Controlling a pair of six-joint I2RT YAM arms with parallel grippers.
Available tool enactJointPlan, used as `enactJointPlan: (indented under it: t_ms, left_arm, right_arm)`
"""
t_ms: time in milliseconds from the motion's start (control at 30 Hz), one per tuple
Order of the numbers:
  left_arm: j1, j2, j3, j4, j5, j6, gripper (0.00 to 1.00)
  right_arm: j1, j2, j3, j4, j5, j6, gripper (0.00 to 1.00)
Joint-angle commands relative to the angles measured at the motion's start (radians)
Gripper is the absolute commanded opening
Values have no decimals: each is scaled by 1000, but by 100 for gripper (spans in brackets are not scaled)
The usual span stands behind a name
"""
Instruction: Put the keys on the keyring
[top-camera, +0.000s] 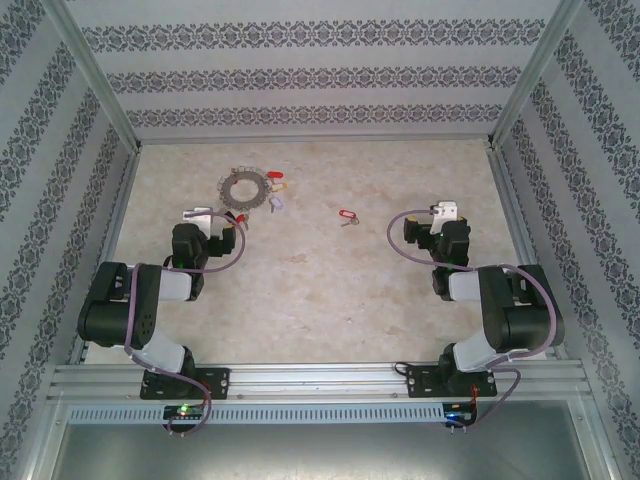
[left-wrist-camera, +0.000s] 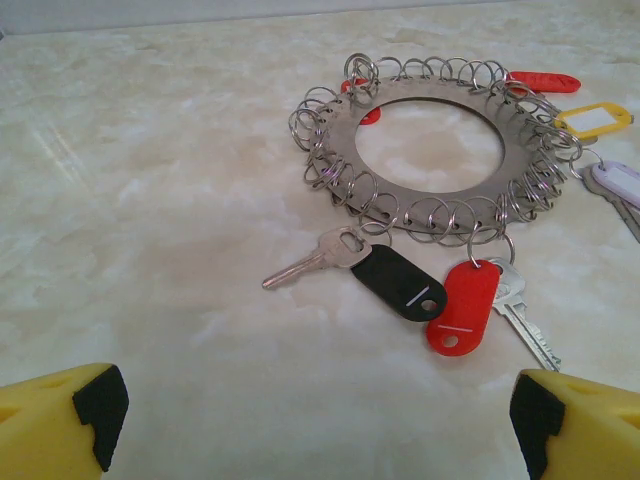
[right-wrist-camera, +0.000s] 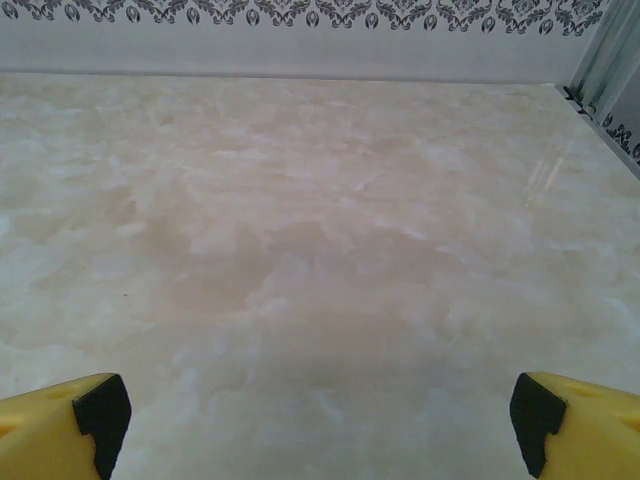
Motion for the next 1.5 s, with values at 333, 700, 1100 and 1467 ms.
enactJointPlan:
  t_ms: [333, 700, 1100, 1467]
  left_arm:
    - [12, -6, 21, -7, 14, -18, 99]
    - [12, -5, 21, -7, 15, -18, 99]
    - [17, -28, 34, -44, 57, -3, 99]
    - [-2, -434, 294, -646, 128, -58, 99]
  right_arm:
    - [-7, -11, 13, 9, -20, 20, 98]
    - [-6, -11, 13, 8, -22, 23, 98]
    - [-11, -108, -76, 73, -58, 17, 98]
    - [2, -587, 82, -481, -39, 121, 98]
